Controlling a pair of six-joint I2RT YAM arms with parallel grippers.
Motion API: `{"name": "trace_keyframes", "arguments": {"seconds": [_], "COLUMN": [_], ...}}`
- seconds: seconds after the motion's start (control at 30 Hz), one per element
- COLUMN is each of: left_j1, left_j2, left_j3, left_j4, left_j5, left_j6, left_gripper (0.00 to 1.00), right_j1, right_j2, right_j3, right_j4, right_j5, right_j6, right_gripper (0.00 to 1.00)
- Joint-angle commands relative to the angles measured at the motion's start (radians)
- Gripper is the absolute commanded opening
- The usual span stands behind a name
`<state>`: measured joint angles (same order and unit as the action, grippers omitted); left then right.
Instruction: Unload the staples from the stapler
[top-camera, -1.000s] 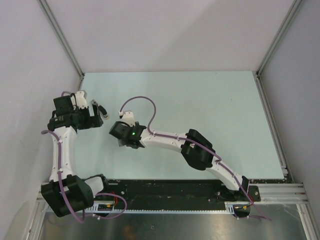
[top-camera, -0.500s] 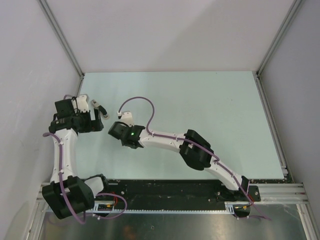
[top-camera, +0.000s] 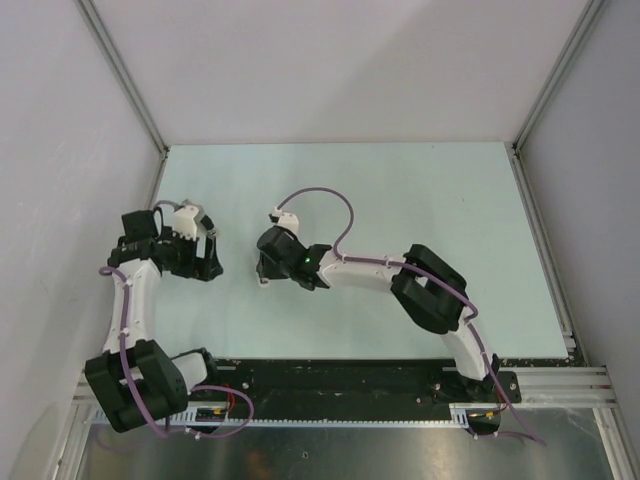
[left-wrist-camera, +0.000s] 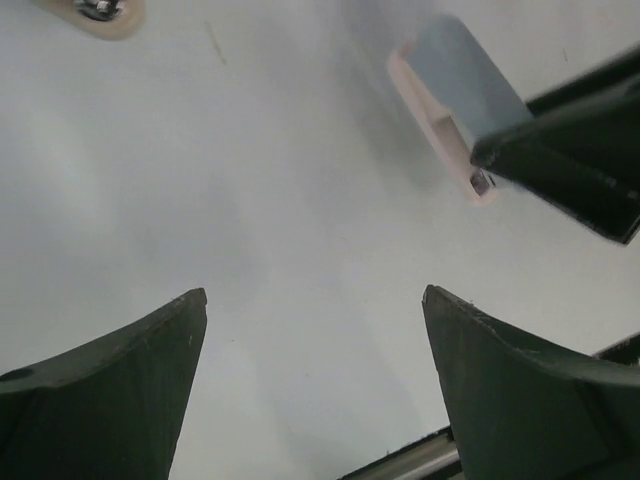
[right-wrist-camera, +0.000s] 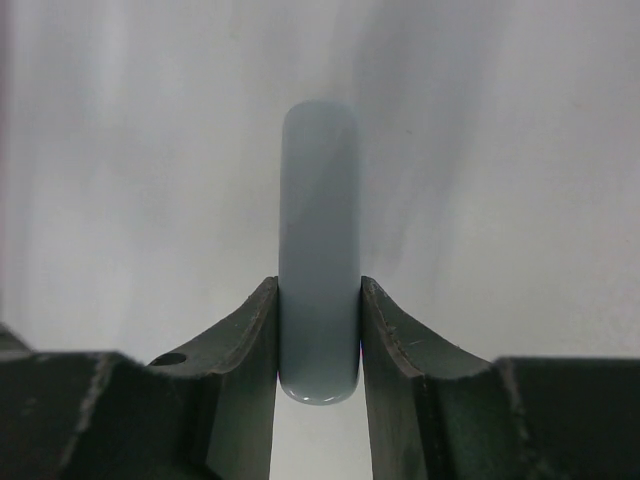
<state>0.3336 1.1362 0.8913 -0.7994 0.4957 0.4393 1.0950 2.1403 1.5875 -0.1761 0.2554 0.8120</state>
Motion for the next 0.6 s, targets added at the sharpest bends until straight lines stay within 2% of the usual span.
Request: {"name": "trace_keyframes", "arguments": {"seconds": [0.0,0.17,0.57], "left_j1": [0.008,0.006,0.006], "left_j2": [-0.057,-0.090,-0.036], "left_j3": [-0.047,-0.092,-0.096], "left_j4": [0.001,-0.004,-0.034], "left_j5": [0.193,0.263,0.358], "left_j6": [0.196,0.262,0.315], "left_gripper": [0.94,0.95,0.91], "right_j1": [0.013,0.015,0.024], "right_j2": [-0.128,-0.154,-0.168], "right_j3": [-0.026,-0.066,-0.098], "right_j4": [0.266,0.324,0.404], "right_j5": [-0.045,-0.041,-0.066], "right_j6": [0.038,0.092,0.172], "right_gripper": [0.00,0.00,0.00]}}
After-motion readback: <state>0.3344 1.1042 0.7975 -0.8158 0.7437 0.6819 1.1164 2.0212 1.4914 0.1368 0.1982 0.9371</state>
